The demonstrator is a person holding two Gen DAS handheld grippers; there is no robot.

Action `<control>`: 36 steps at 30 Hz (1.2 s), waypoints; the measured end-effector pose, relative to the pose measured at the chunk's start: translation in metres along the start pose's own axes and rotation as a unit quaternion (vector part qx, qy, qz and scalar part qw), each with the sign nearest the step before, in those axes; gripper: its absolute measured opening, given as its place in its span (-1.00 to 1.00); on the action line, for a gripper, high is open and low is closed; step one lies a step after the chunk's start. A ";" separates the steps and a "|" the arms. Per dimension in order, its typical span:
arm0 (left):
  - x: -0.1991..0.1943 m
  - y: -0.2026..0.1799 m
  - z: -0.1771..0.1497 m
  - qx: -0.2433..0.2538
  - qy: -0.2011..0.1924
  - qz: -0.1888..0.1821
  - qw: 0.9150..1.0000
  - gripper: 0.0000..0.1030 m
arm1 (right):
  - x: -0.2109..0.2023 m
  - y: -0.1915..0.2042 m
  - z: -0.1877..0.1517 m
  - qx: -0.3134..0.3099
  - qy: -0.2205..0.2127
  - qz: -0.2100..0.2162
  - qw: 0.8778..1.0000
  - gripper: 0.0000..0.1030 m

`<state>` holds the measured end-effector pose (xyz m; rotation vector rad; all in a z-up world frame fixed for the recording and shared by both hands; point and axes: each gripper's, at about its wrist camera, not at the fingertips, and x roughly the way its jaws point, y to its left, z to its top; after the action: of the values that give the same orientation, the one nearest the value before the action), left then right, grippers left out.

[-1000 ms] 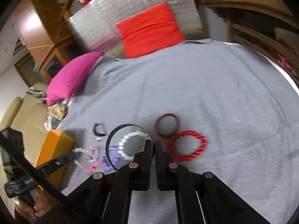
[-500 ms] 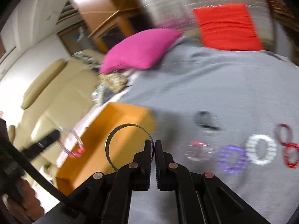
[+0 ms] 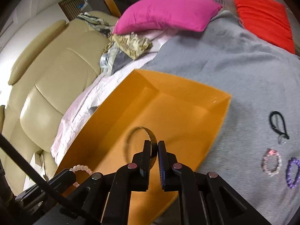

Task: Organize jewelry
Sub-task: 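Carry both bracelets into the orange box and open both tools to release them, then grasp the purple bead bracelet with the left tool while the right tool grasps the red bead bracelet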

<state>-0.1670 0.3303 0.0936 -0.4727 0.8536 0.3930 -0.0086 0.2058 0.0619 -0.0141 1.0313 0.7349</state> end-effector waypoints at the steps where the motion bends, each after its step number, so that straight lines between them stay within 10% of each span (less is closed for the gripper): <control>1: 0.000 0.000 0.000 0.001 0.000 0.004 1.000 -0.82 | -0.003 0.000 0.001 0.001 -0.006 0.001 1.000 -0.75; 14: -0.016 -0.080 -0.011 0.095 -0.066 0.006 0.993 -0.05 | -0.155 -0.112 -0.020 0.038 -0.122 -0.061 0.990 -0.63; 18: -0.020 -0.124 -0.021 0.146 -0.090 -0.009 0.985 0.04 | -0.213 -0.180 -0.049 0.086 -0.148 -0.099 0.980 0.15; 21: -0.021 -0.153 -0.031 0.180 -0.100 -0.021 0.978 0.12 | -0.244 -0.227 -0.071 0.124 -0.163 -0.118 0.972 0.18; 36: 0.034 -0.270 -0.080 0.312 -0.017 -0.113 0.943 0.13 | -0.222 -0.361 -0.124 0.264 -0.088 -0.132 0.951 0.02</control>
<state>-0.0592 0.0678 0.0852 0.0298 0.8286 -0.0914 0.0309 -0.2339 0.0532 0.3640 1.0039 0.1961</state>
